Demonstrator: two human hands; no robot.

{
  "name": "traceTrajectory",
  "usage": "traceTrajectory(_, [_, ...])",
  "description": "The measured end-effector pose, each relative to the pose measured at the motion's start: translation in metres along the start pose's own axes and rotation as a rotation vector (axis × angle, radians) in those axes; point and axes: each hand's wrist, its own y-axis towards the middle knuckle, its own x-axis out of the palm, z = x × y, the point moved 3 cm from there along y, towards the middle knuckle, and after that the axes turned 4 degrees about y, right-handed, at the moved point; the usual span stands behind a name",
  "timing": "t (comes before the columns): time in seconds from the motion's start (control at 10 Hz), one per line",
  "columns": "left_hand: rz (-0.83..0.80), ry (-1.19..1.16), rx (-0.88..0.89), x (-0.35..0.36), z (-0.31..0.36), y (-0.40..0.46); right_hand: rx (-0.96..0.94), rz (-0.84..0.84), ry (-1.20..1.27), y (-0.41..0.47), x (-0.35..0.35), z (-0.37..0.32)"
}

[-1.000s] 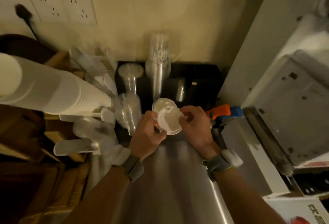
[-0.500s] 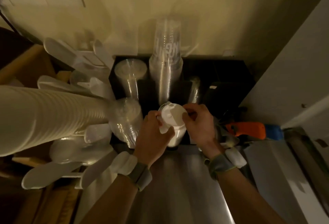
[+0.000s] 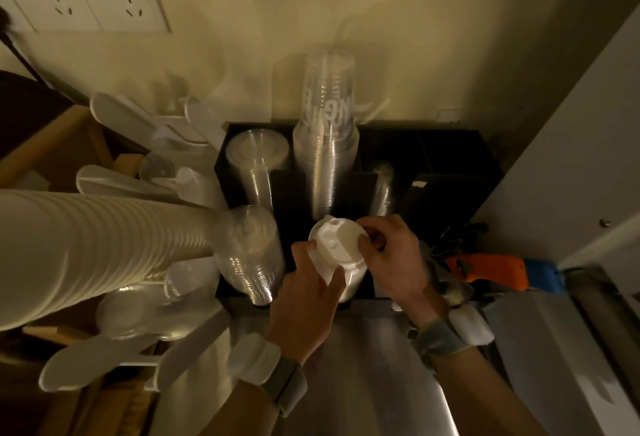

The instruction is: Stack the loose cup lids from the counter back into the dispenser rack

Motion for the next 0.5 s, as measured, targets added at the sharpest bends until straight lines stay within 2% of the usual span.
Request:
traceTrajectory(0.2, [-0.040, 0.002, -0.058, -0.009, 0.007, 0.002, 0.047, 0.022, 0.095, -0.008, 0.005, 0.005])
traceTrajectory(0.4, [-0.073, -0.069, 0.006, -0.022, 0.021, -0.016, 0.070, -0.042, -0.015, -0.007, -0.014, -0.019])
traceTrajectory(0.5, [-0.063, -0.047, 0.028, -0.030, 0.025, -0.020, 0.077, 0.016, -0.046, -0.006, -0.030, -0.032])
